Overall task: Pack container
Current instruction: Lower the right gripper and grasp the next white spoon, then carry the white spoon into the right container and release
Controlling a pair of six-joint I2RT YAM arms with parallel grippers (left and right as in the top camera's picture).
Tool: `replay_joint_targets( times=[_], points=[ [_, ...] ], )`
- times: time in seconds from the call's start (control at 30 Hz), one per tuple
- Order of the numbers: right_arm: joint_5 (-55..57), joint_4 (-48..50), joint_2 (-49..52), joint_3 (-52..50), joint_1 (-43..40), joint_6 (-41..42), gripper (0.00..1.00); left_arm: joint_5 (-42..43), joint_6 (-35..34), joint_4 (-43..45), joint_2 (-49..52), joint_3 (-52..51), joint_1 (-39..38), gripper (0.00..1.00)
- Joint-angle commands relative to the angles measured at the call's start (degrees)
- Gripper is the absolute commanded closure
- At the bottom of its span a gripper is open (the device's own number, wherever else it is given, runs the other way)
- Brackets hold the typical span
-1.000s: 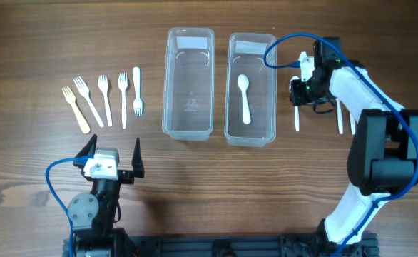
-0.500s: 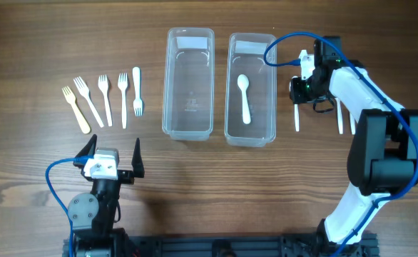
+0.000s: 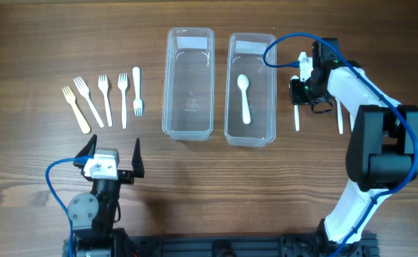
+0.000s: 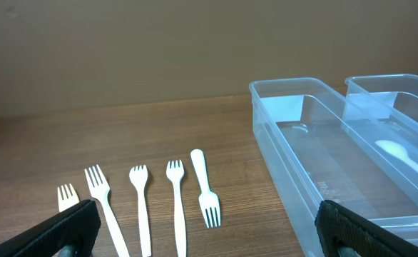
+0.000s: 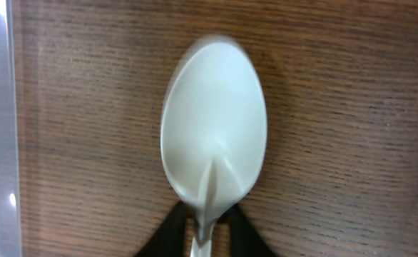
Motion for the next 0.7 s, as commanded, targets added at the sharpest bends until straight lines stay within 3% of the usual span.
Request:
replay_joint_targets(
  times=[0.0, 0.4, 0.67],
  points=[
    [-0.74, -0.39, 1.62, -0.35, 0.07, 0.33, 0.94, -0.28, 1.27, 0.22, -0.37, -0.48, -0.37, 0.00],
    [3.13, -0.55, -10.88, 3.34, 0.07, 0.22, 0.96, -0.28, 1.27, 0.22, -0.37, -0.48, -0.37, 0.00],
    [-2.36, -0.28, -21.77, 3.98, 1.36, 2.91, 0.95, -0.28, 1.27, 0.22, -0.37, -0.48, -0.37, 0.00]
  ],
)
